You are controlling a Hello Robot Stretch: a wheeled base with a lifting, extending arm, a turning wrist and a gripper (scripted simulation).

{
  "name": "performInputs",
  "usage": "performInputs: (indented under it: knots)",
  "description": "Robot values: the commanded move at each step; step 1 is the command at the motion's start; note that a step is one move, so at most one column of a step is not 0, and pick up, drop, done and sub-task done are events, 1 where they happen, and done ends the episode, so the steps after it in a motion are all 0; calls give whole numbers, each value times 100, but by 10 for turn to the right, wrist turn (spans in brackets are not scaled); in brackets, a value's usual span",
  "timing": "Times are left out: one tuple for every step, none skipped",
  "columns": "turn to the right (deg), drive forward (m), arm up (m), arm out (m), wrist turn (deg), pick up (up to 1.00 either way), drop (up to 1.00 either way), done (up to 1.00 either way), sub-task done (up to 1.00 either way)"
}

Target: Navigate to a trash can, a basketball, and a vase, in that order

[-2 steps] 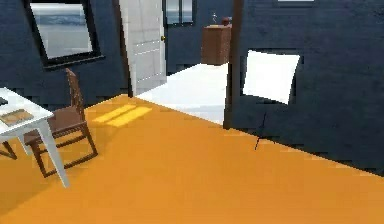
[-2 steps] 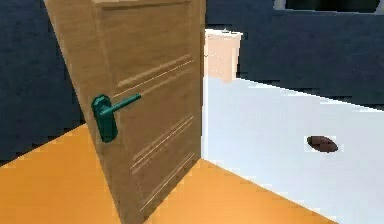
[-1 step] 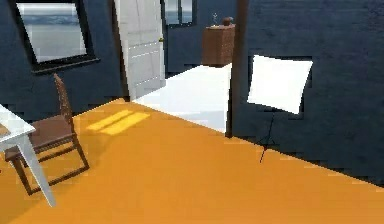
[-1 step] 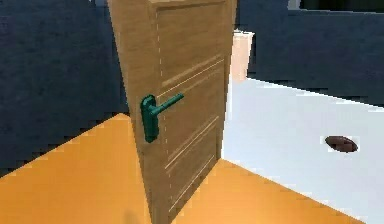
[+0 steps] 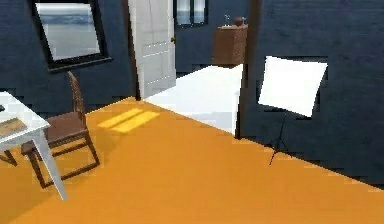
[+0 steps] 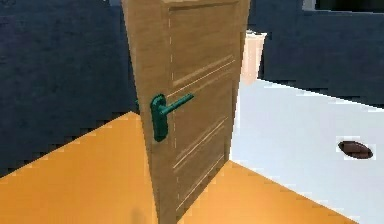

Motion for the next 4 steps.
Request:
performInputs:
  knots:
    - [0, 100, 0, 0, 0, 0, 0, 0, 0]
    - [0, 100, 0, 0, 0, 0, 0, 0, 0]
    - [-90, 0, 0, 0, 0, 0, 0, 0, 0]
    - [0, 30, 0, 0, 0, 0, 0, 0, 0]
